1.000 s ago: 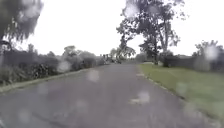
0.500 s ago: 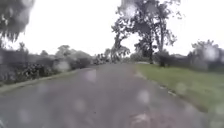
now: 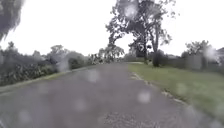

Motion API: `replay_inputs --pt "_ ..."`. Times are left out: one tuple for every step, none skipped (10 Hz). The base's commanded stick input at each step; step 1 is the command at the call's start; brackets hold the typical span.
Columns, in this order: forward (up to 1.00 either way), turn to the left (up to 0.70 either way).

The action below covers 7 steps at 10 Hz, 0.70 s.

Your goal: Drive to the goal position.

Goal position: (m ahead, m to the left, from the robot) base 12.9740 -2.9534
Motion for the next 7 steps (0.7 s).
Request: replay_inputs --pt "1.0 -0.02" --pt "1.0 -0.02" --pt "1.0 -0.02" --pt "1.0 -0.02" --pt "1.0 -0.02" --pt "1.0 -0.02" --pt "1.0 -0.02"
